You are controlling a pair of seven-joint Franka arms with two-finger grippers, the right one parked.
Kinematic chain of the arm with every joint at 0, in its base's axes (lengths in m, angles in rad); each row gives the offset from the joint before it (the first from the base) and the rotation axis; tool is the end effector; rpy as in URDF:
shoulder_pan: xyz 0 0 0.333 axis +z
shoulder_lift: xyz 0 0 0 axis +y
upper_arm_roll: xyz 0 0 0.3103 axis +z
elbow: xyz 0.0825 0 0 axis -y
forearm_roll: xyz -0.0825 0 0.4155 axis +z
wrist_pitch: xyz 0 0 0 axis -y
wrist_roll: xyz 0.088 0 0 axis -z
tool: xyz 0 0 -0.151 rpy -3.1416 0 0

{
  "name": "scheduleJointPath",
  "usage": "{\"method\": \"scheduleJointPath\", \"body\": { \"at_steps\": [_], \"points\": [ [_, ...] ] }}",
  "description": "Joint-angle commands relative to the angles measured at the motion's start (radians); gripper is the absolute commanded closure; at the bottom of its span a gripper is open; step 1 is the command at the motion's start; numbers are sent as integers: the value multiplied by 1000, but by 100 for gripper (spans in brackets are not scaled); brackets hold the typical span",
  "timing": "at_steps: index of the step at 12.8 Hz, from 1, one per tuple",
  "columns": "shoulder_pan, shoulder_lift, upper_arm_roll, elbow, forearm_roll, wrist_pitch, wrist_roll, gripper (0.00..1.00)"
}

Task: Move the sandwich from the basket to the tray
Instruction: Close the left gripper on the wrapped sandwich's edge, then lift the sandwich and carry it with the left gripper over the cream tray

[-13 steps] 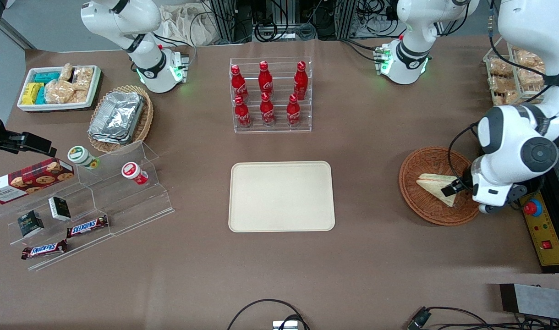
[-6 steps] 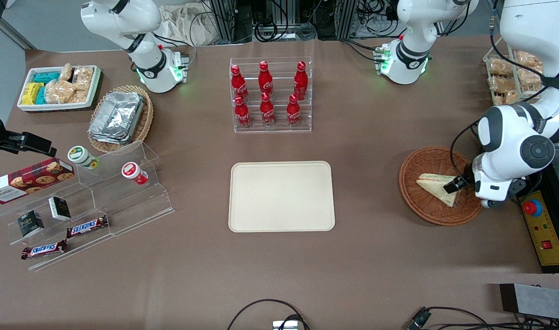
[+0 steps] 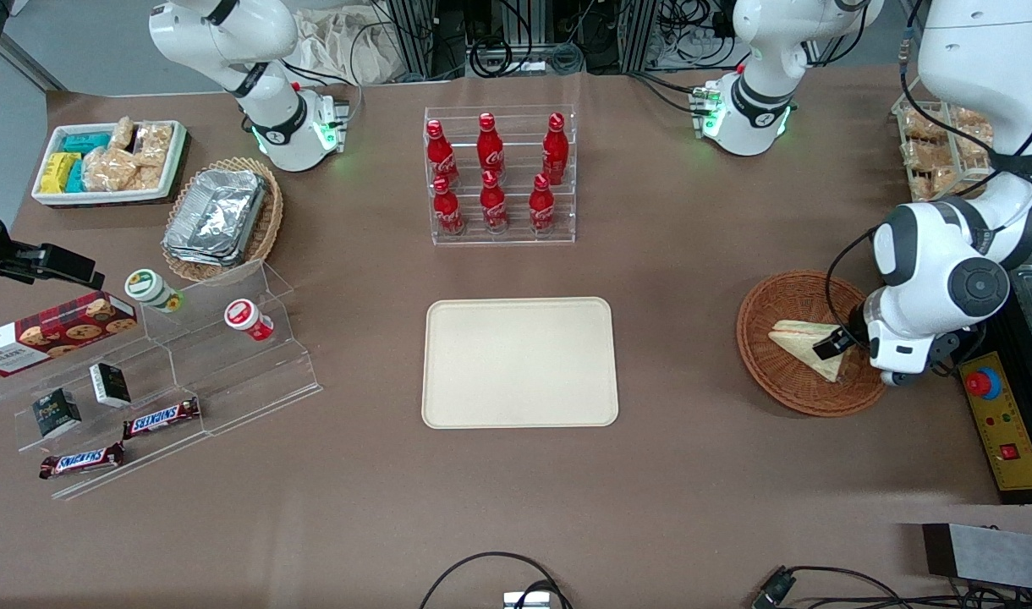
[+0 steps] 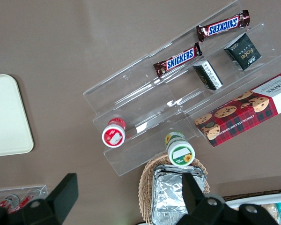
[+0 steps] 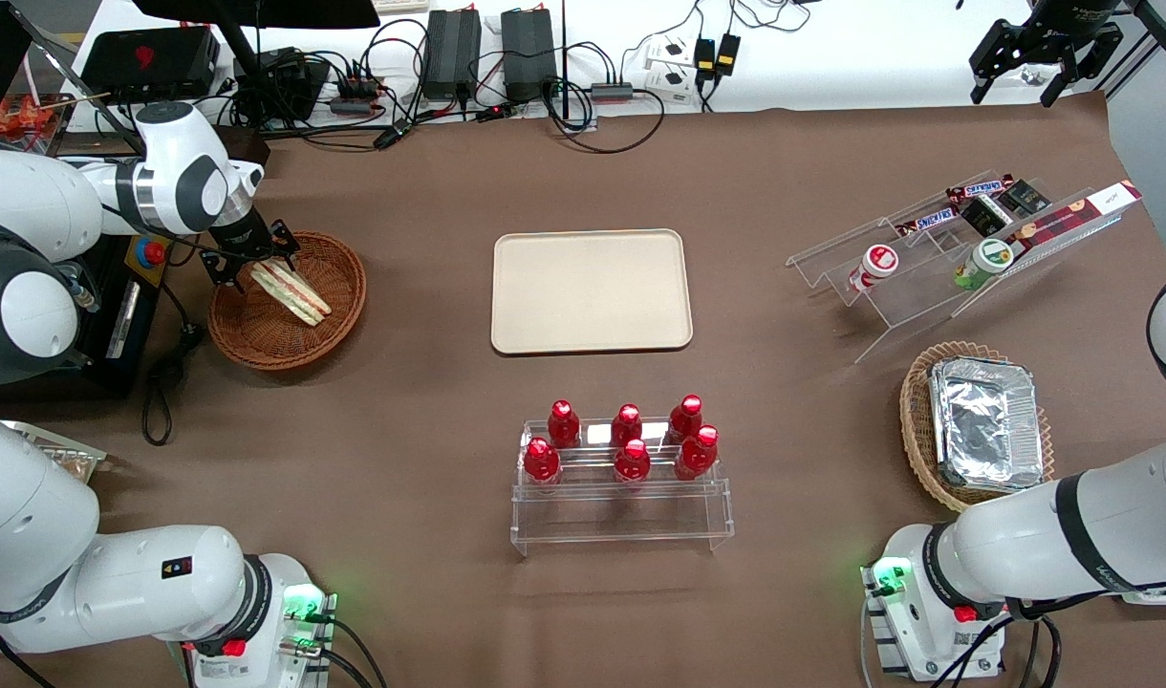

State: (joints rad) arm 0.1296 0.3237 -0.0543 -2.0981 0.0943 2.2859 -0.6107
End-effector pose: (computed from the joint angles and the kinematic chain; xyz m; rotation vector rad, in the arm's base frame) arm 0.5779 0.0479 0.1817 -2.9071 -0.9328 0.1788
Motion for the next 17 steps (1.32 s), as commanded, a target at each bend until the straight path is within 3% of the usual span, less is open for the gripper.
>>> {"method": "scheduleJointPath", "body": {
  "at_steps": [1,2,3,5,10,14,17],
  "points": [
    [1,35,-1,4,-5,52,-90,0],
    [-1,41,-2,12,-10,50,-95,4],
    [-4,44,-2,15,-10,52,-110,33],
    [-7,41,-2,15,-8,52,-130,100],
    [-24,20,-10,88,10,-40,-112,100],
    [-126,14,-12,339,56,-396,-94,100],
    [-258,37,-18,582,48,-626,-21,100]
  ]
}}
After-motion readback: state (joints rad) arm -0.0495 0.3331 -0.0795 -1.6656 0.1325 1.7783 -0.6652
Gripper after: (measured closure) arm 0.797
